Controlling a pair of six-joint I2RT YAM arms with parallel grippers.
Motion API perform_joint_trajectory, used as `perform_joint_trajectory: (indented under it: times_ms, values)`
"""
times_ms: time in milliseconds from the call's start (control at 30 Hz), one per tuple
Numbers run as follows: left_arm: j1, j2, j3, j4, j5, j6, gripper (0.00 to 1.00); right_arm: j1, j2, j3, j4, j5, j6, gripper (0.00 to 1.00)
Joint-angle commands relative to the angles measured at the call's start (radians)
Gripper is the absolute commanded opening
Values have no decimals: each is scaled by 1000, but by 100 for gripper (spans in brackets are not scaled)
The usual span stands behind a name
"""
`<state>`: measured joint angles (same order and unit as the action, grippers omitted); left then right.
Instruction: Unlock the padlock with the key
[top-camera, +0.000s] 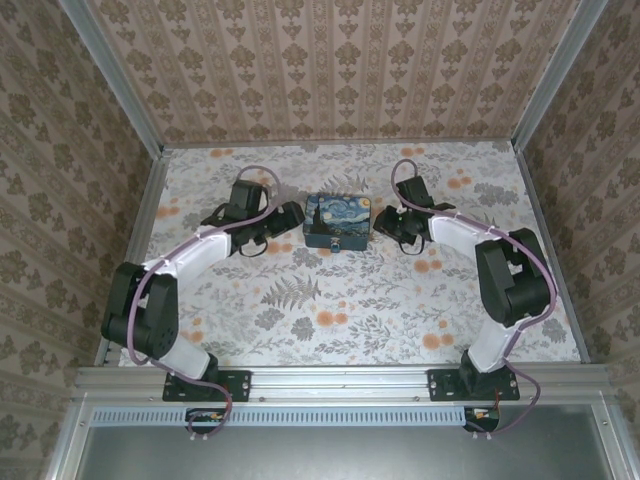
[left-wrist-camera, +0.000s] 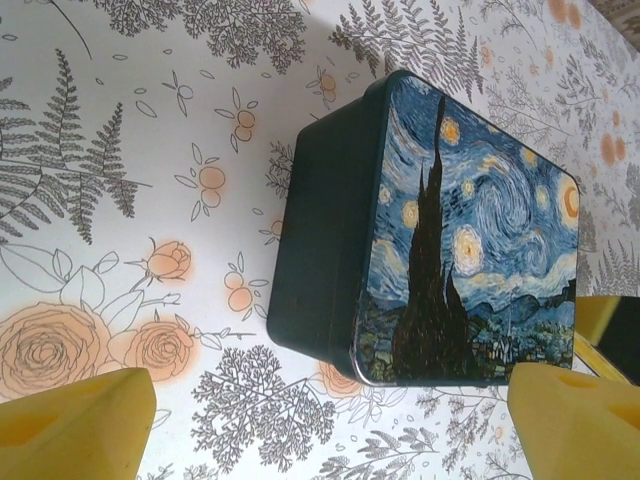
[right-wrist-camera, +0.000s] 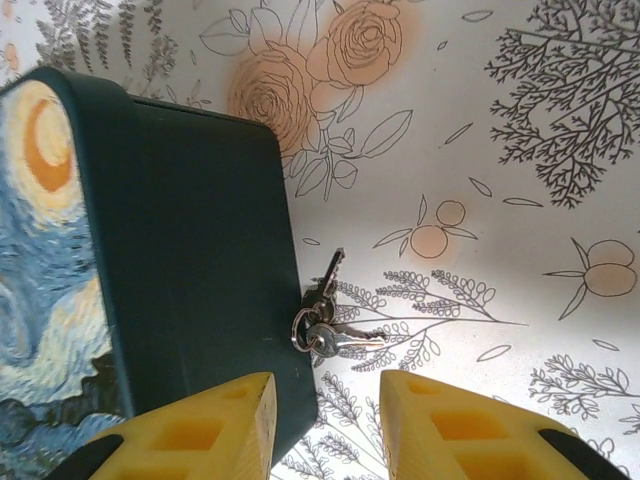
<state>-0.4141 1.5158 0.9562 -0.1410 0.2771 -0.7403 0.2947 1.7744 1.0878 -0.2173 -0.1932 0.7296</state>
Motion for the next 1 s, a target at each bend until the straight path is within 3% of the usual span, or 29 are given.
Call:
perform_joint_trajectory:
  times_ms: [0, 200, 500, 667, 967]
  values:
    - [-12, -41, -26, -5, 14, 5, 92, 24, 33, 62, -23, 11, 9, 35]
    - [-14, -57, -61, 13, 29, 2, 93, 64, 98, 166, -76, 30, -1, 35]
    - [-21, -73, -105, 46, 59, -12, 93, 69, 106, 156, -160, 190, -13, 41]
    - [-21, -86, -114, 47, 57, -10, 94, 74, 131, 160, -158, 183, -22, 48]
    - [-13, -108, -110, 39, 57, -6, 100, 102, 184, 208, -199, 201, -52, 50]
